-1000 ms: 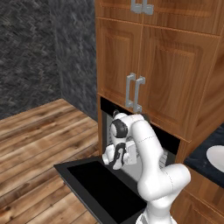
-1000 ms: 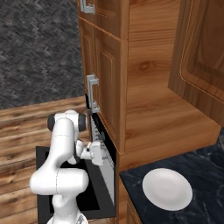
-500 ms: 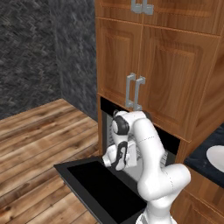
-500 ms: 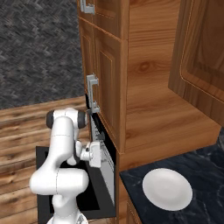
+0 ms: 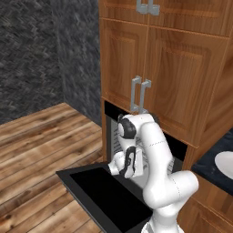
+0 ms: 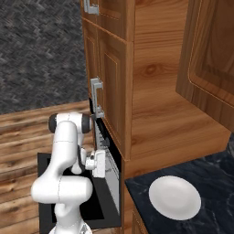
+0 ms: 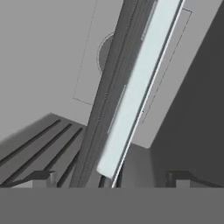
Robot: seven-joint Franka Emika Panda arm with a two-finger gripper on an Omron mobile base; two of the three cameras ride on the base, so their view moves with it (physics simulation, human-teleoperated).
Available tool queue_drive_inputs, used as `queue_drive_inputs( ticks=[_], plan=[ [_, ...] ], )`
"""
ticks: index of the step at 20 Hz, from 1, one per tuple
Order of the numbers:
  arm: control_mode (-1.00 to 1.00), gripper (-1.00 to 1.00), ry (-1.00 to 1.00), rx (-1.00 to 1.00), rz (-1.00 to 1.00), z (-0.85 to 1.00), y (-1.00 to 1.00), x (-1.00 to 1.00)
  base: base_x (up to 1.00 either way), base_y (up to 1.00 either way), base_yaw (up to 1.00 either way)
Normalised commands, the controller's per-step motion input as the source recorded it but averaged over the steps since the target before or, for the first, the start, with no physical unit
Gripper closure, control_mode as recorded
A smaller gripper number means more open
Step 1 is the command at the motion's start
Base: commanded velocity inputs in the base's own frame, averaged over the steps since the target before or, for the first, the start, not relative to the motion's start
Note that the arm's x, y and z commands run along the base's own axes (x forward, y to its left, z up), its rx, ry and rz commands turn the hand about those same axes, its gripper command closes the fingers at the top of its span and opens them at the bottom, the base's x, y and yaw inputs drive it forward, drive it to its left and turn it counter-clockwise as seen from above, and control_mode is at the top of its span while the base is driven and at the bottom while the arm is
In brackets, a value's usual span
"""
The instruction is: Take the baked cake out of the oven and place it on the plate for cooling. Then close the oven door.
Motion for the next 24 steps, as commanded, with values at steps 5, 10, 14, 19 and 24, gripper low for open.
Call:
queue_drive_inputs(
  ticks=[5,10,14,19,24],
  plan=[
    [-1.0,-1.0,0.0,0.0,0.0,0.0,0.0,0.0,0.0,0.0,0.0],
    [-1.0,-1.0,0.04,0.0,0.01,-0.18,0.0,0.2,0.0,0.0,0.0],
    [-1.0,-1.0,0.05,0.0,0.01,-0.34,0.0,0.36,0.0,0.0,0.0],
    [-1.0,-1.0,0.1,0.0,0.03,-0.46,0.0,0.32,0.0,0.0,0.0],
    [-1.0,-1.0,0.15,0.0,0.02,-0.51,0.0,0.31,0.0,0.0,0.0]
  ],
)
